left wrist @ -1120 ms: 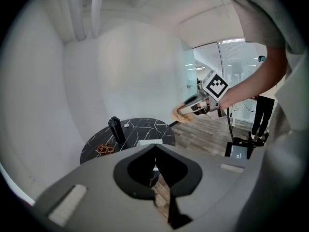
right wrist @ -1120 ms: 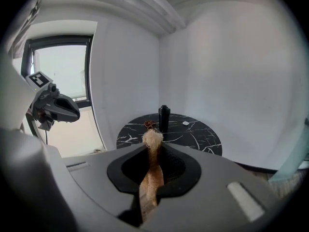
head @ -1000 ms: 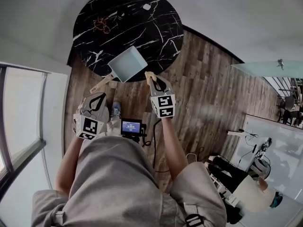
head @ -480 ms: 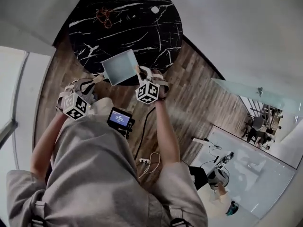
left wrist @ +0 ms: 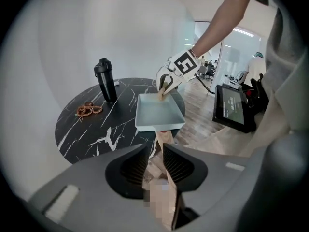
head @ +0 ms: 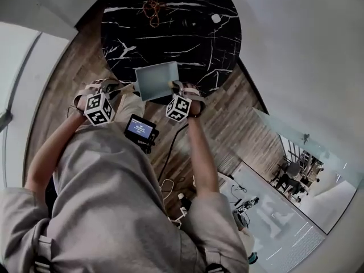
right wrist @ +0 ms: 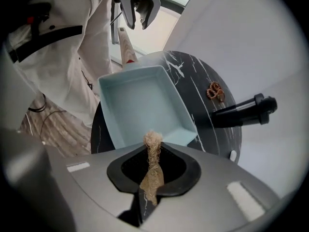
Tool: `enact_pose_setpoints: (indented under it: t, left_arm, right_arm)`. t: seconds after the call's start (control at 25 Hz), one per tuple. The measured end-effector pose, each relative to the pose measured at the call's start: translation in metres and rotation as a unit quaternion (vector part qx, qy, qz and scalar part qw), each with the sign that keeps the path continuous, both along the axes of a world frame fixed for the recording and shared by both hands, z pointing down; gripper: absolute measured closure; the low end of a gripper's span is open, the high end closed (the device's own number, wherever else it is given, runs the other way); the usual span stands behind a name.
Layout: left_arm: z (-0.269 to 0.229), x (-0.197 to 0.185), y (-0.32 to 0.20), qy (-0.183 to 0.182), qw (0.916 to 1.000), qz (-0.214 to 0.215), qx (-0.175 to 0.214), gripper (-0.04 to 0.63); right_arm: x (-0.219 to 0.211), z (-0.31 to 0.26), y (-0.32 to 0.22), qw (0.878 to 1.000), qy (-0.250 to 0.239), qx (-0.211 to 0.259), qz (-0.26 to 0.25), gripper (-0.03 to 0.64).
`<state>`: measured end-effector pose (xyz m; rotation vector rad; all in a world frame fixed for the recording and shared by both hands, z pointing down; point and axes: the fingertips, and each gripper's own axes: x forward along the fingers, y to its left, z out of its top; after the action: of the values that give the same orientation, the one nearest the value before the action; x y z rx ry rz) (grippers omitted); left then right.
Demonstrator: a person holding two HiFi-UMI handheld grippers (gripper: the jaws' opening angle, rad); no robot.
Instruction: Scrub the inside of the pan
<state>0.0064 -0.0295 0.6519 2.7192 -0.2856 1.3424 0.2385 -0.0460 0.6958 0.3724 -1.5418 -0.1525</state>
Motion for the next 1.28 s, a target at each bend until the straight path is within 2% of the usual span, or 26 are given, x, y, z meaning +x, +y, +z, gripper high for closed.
enact_pose_setpoints:
  t: [0.16, 0.28, 0.36, 0.48, 0.56, 0.68, 0.88, 1.0, 1.08, 1.2, 1.28]
  left_arm:
    - [0.012, 0.001, -0.007, -0.011, 0.9999, -0.009, -0.006, 0.492]
    - [0.014, 0.002, -0.011, -0.014, 0.9997, -0.018, -0.009, 0.491]
    - [0.014, 0.003, -0.011, -0.014, 0.9996, -0.024, -0.011, 0.491]
    - [0.013, 0.005, -0.007, -0.015, 0.9995, -0.025, -0.009, 0.491]
    - [0.015, 0.004, -0.003, -0.019, 0.9996, -0.020, -0.008, 0.489]
    - [0.021, 0.000, 0.006, -0.030, 0.9995, -0.008, -0.008, 0.481]
    - [0.028, 0.000, 0.014, -0.034, 0.9994, -0.003, -0.007, 0.472]
    - [0.027, 0.000, 0.011, -0.036, 0.9993, -0.006, 0.003, 0.456]
    - [0.025, -0.003, 0.008, -0.034, 0.9993, -0.017, 0.007, 0.436]
    - [0.025, -0.009, 0.008, -0.028, 0.9992, -0.030, 0.004, 0.431]
    - [0.025, -0.010, 0.009, -0.024, 0.9992, -0.033, 0.003, 0.433]
  right_arm:
    - [0.005, 0.012, 0.005, 0.996, -0.040, -0.063, 0.048, 0.517]
    - [0.005, 0.007, 0.007, 0.994, -0.056, -0.085, 0.046, 0.461]
    - [0.005, -0.003, 0.004, 0.993, -0.067, -0.080, 0.050, 0.420]
    - [0.002, -0.026, -0.006, 0.994, -0.091, -0.030, 0.046, 0.436]
    - [-0.004, -0.035, -0.005, 0.995, -0.100, -0.009, 0.016, 0.492]
    - [-0.008, -0.022, -0.002, 0.997, -0.079, -0.016, -0.021, 0.511]
    - [0.000, 0.010, -0.009, 0.998, -0.024, -0.060, -0.018, 0.510]
    - [0.010, 0.021, -0.006, 0.996, 0.009, -0.090, -0.009, 0.540]
    - [0.010, 0.021, -0.008, 0.996, 0.007, -0.089, -0.001, 0.541]
    - [-0.001, 0.007, -0.015, 0.998, -0.027, -0.062, 0.015, 0.559]
    - [-0.007, 0.000, -0.012, 0.997, -0.041, -0.065, 0.020, 0.564]
